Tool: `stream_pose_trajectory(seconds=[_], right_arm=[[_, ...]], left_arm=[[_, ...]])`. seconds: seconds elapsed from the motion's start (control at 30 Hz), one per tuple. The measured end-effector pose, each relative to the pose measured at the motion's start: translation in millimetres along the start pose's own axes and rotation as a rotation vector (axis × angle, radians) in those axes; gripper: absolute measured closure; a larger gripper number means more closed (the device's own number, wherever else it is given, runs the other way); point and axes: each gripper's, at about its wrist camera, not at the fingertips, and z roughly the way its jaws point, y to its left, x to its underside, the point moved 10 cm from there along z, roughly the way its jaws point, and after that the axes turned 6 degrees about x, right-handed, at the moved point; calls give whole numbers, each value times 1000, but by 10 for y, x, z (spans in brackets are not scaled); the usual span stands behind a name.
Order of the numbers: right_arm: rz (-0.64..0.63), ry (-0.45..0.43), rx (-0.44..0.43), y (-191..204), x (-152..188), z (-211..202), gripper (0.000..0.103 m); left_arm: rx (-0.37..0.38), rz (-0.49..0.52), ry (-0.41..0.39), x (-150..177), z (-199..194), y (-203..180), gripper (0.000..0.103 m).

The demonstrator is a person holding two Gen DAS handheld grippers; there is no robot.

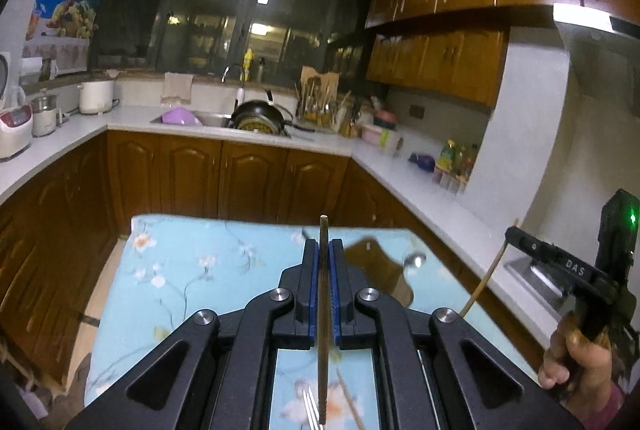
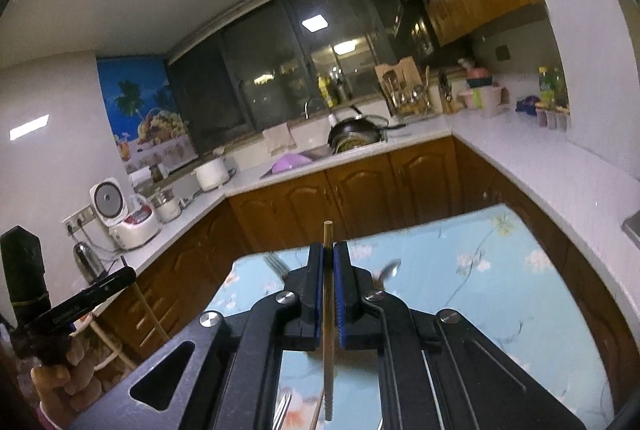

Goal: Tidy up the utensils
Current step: 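Lift both chopsticks upright and lower them into the wooden holder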

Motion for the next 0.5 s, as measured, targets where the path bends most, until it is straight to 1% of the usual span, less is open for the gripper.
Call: stream_pose_trajectory(seconds=[0.17, 0.33, 0.4, 0.5], right_arm=[[-12, -73, 23, 3, -349, 126, 98], [-6, -128, 51, -36, -606, 305, 98], [-4, -144, 65, -81, -658, 393, 98], [-4, -145, 79, -153, -639, 550, 98]], left_arm=[[-8, 6, -73, -270, 323, 20, 100], [-5, 1, -127, -403, 766, 56, 100], [-8, -1, -145, -371, 939, 81, 100], [-38, 3, -165, -258, 1204, 137, 100]])
